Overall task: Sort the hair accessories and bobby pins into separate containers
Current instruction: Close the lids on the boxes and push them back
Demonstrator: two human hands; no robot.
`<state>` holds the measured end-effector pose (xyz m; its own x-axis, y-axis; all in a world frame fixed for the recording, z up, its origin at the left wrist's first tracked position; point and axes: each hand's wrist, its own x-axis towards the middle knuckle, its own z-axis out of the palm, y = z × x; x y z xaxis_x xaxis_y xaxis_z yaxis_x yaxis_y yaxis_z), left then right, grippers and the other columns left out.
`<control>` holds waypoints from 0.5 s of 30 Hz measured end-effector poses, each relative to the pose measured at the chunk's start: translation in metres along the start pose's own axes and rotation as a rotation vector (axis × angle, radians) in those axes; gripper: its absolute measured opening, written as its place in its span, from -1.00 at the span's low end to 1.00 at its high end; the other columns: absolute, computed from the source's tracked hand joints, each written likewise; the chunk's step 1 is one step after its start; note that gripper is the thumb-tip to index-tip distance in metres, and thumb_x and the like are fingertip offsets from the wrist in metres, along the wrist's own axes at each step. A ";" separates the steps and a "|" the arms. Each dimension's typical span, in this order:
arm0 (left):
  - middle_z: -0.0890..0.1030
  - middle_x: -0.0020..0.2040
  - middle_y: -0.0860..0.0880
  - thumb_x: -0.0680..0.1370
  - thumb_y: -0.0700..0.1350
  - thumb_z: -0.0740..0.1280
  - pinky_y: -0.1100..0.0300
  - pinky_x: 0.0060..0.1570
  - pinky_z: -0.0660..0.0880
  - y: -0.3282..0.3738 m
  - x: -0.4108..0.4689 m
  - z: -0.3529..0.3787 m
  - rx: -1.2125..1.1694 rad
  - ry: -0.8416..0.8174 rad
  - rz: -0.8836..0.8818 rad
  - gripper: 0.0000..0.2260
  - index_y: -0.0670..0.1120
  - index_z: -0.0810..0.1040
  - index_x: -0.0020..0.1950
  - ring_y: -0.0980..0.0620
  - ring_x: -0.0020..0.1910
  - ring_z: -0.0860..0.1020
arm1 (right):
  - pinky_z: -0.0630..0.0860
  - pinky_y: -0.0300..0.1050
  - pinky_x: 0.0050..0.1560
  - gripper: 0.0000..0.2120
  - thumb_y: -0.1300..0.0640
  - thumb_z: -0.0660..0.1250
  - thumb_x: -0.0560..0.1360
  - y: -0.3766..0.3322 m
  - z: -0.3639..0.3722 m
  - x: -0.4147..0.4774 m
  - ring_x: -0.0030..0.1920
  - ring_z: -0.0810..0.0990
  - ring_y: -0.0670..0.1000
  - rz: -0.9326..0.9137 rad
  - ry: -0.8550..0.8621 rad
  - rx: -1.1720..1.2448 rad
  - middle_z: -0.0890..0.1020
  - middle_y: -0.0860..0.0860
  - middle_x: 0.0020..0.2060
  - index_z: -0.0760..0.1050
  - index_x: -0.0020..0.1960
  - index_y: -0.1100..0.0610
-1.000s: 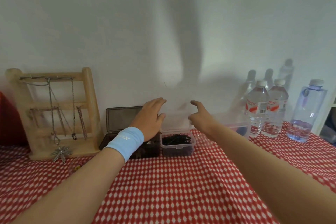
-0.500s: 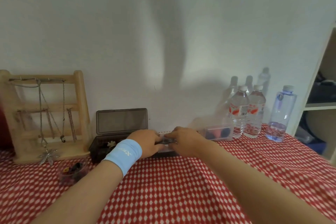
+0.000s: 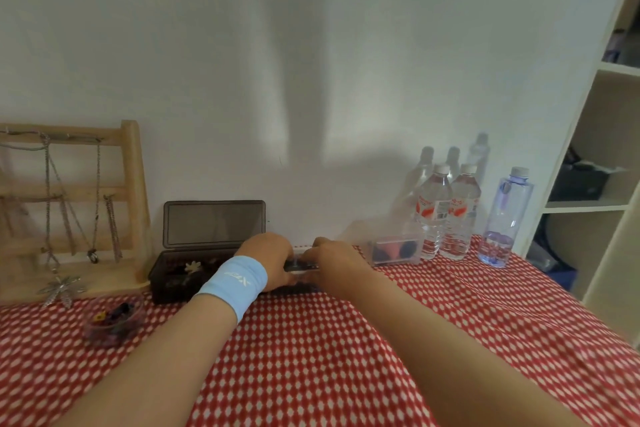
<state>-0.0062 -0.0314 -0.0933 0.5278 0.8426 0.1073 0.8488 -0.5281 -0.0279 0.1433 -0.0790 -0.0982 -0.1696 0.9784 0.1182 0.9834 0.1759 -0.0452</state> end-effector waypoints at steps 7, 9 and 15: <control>0.60 0.01 0.00 0.51 0.13 0.36 0.10 0.00 0.55 -0.001 -0.008 0.007 -0.100 -0.005 -0.007 -0.72 -0.01 0.58 0.11 0.01 -0.08 0.58 | 0.52 0.02 0.15 -0.68 0.07 0.40 0.54 -0.012 0.001 0.001 0.06 0.52 0.07 0.058 -0.013 0.015 0.48 0.02 0.13 0.51 0.28 -0.01; 0.59 0.10 0.01 0.53 0.17 0.32 0.08 0.08 0.52 -0.010 -0.013 0.009 -0.265 -0.021 -0.009 -0.71 0.02 0.55 0.14 0.02 0.01 0.56 | 0.50 0.09 0.23 -0.58 0.04 0.36 0.53 -0.016 -0.003 0.002 0.16 0.50 0.10 0.057 -0.035 0.009 0.47 0.05 0.20 0.43 0.37 0.02; 0.30 0.51 0.00 0.60 0.10 0.26 -0.01 0.46 0.20 -0.068 -0.033 -0.015 -0.246 0.271 -0.096 -0.49 0.03 0.27 0.52 -0.06 0.50 0.23 | 0.34 0.17 0.41 -0.37 0.01 0.30 0.54 -0.043 -0.021 0.023 0.39 0.40 0.19 0.101 0.059 0.173 0.38 0.13 0.44 0.18 0.55 0.05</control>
<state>-0.0817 -0.0253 -0.0799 0.3905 0.8484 0.3574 0.8432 -0.4854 0.2309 0.0981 -0.0660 -0.0730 -0.0612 0.9848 0.1624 0.9686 0.0979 -0.2285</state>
